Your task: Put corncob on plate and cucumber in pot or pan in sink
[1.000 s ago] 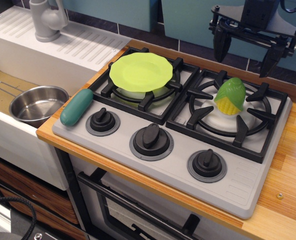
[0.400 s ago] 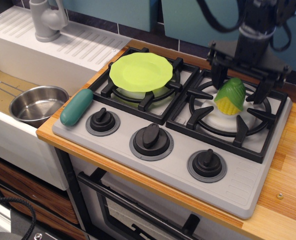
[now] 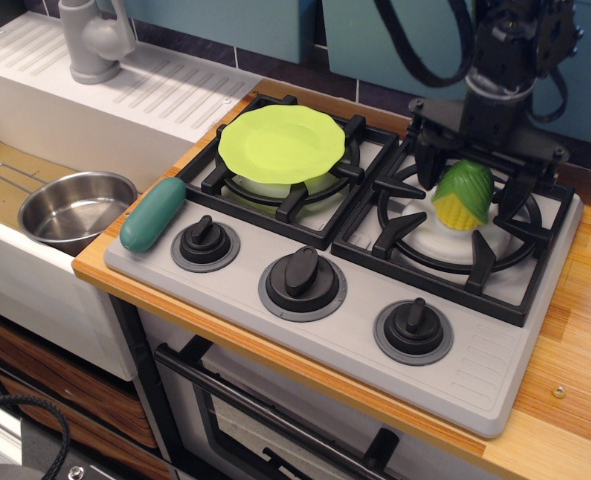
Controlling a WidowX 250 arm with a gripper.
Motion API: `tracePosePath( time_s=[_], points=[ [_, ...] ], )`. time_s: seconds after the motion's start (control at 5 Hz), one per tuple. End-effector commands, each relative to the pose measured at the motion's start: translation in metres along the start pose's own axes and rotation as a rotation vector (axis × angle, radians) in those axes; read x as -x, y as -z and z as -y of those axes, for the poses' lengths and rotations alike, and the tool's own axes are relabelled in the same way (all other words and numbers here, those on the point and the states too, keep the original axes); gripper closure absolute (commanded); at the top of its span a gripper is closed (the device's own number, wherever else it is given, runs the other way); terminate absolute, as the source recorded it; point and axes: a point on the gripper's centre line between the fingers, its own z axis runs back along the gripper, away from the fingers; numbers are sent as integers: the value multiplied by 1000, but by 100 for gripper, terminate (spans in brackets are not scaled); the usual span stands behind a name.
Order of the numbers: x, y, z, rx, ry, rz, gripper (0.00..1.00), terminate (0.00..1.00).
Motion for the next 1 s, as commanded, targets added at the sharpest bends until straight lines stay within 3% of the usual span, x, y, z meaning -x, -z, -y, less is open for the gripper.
tracePosePath(
  time_s=[0.0, 0.8],
  points=[
    [-13, -19, 4, -17, -18, 21, 100, 0],
    [-6, -70, -6, 8, 6, -20, 100, 0]
  ],
)
